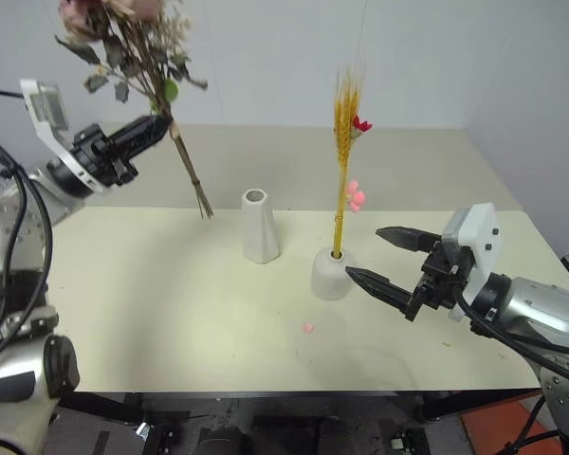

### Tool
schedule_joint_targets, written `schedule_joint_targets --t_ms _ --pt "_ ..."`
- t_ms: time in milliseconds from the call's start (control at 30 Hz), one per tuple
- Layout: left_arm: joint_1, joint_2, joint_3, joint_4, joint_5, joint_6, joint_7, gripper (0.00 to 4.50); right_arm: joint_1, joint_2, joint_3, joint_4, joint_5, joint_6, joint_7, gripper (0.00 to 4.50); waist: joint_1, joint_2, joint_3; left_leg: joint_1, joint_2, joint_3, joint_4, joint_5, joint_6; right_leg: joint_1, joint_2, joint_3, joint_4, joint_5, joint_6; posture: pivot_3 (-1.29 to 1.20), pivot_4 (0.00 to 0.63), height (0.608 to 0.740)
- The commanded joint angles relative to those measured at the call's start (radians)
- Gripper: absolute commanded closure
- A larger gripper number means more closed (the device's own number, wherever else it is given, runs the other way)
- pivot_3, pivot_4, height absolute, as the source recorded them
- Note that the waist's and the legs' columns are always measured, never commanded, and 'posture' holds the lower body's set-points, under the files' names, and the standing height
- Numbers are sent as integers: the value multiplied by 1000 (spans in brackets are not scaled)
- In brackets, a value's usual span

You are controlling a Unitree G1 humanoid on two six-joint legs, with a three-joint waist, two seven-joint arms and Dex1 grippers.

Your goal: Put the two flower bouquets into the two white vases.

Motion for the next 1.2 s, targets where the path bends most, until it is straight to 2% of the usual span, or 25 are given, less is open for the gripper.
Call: schedule_joint_targets --t_ms 33,233,467,1200 --pt "-141 -25 -61 202 87 -143 -154 4428 7 11 -35 -55 2 -25 -30 0 0 0 0 0 0 0 0 0 0 0 0 0 0 0 0 0 150 740" --pt "-358 -99 -125 556 226 -333 -337 4428 44 22 -62 -95 9 -20 -69 0 -1 0 0 -2 0 0 2 -2 3 1 0 0 -2 0 1 0 150 740" --pt "-493 -155 -125 783 332 -467 -420 4428 100 32 -102 -152 32 -10 -121 0 -8 0 0 -3 0 0 3 -3 5 0 0 1 -2 1 1 0 150 740" --pt "-551 -187 -54 894 438 -553 -381 4428 190 28 -146 -219 81 -19 -192 0 -8 0 0 -3 0 0 4 -3 5 0 0 1 -1 1 2 0 150 740"
